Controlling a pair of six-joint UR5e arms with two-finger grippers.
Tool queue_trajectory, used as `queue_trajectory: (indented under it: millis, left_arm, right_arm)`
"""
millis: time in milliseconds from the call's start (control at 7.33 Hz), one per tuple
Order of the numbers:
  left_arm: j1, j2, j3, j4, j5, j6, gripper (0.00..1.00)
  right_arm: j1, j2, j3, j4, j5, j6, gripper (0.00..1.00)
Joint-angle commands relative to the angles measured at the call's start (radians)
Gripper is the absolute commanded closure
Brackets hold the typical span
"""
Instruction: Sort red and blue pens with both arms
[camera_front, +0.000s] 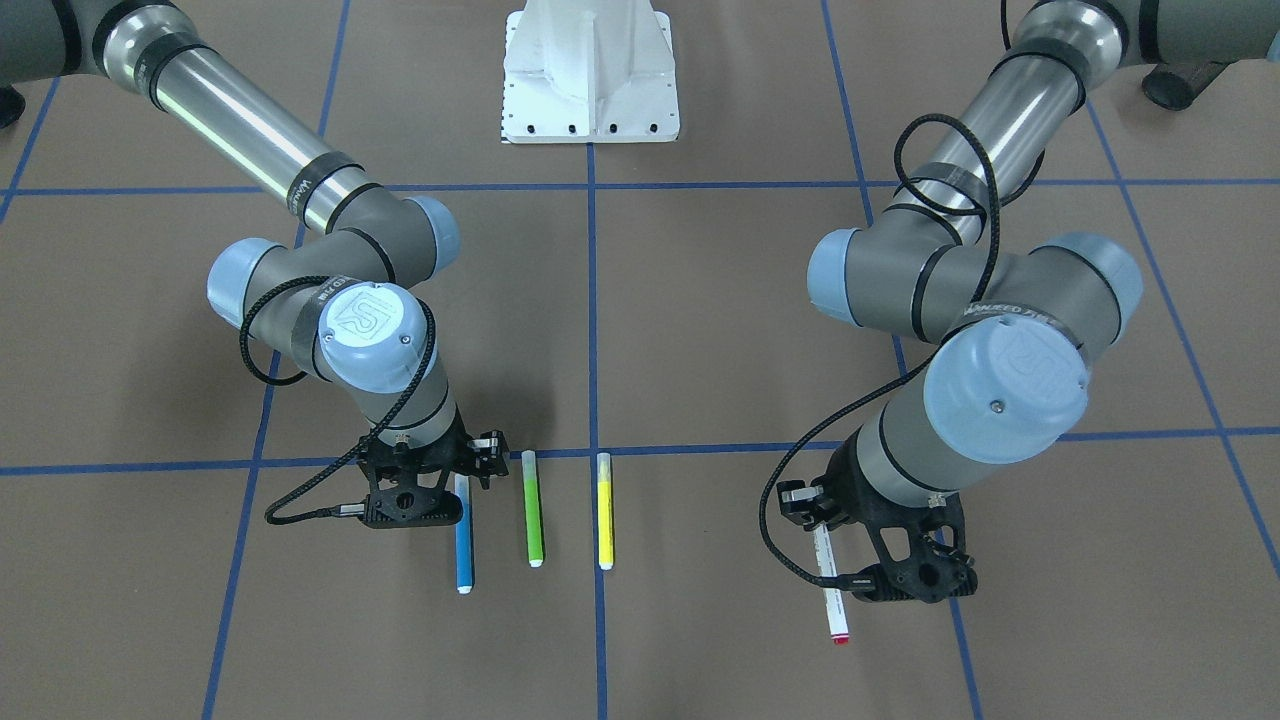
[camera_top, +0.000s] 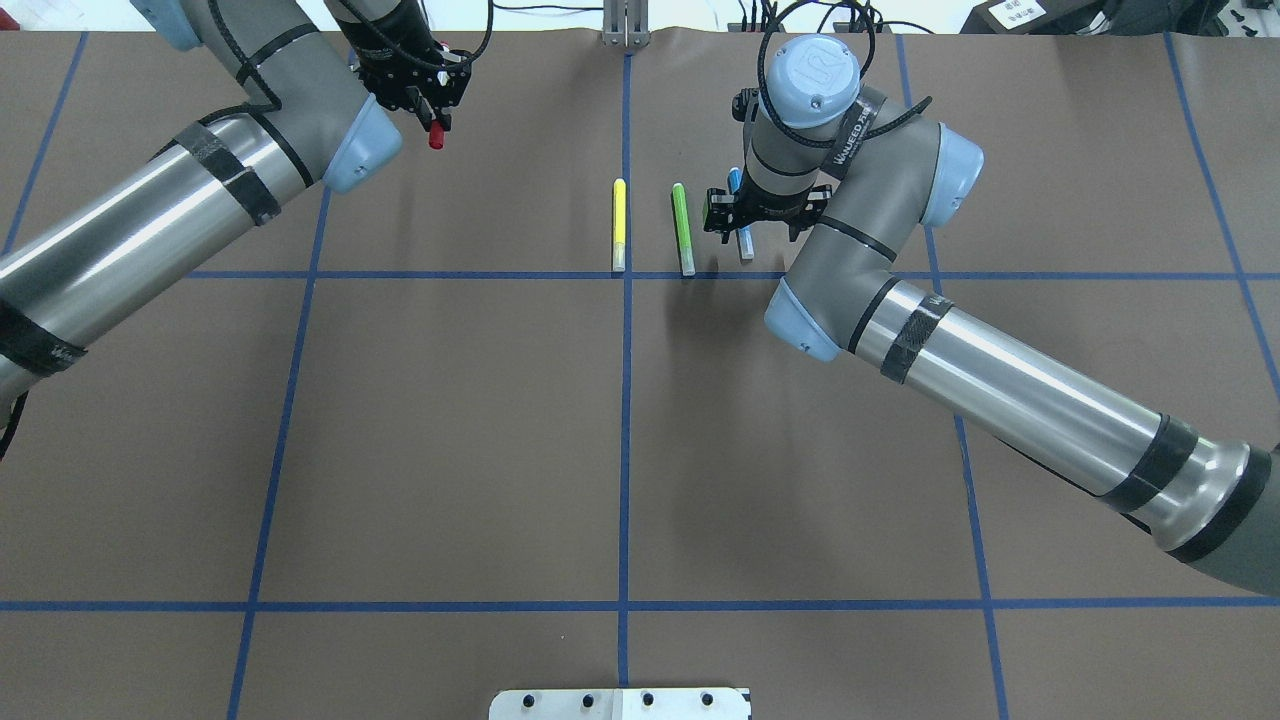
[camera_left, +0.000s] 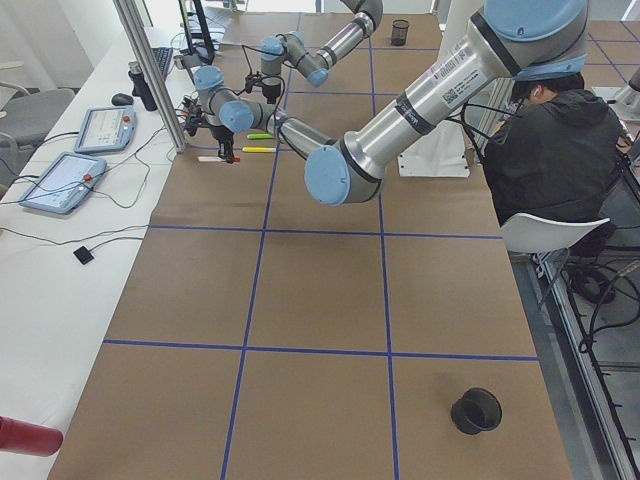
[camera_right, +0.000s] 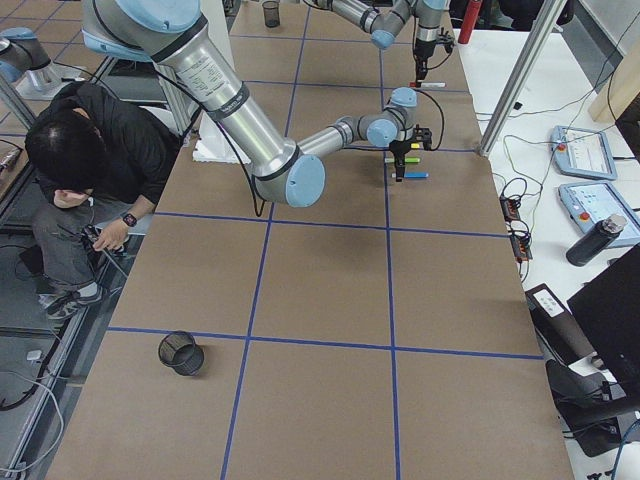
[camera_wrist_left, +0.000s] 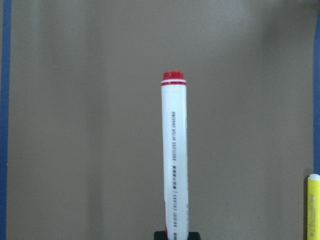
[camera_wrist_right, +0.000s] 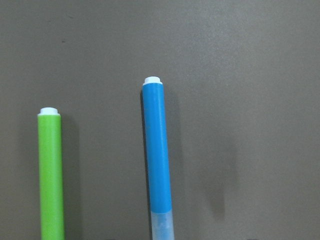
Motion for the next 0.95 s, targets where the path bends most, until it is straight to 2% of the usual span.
queue_trajectory:
  millis: [0,409,682,818]
  left_arm:
    - [0.0,0.005,-0.005,0.0,0.0,0.0,1.0]
    - [-0.005,0.035,-0.022,0.0,0.0,0.035,1.0]
    - [-0.006,0.04,-0.023,-0.002,-0.002,0.035,1.0]
    - [-0.006,0.04,-0.023,-0.002,-0.002,0.035,1.0]
  right_arm:
    - [0.0,0.024,-0.082,0.09,-0.001,0.004,0.12]
    - [0.0,0.029,-0.081,0.086,-0.001,0.007,0.13]
    - [0.0,0.031,-0.081,0.084,-0.001,0.007,0.28]
    - [0.0,0.031,-0.081,0.076,-0.001,0.007,0.32]
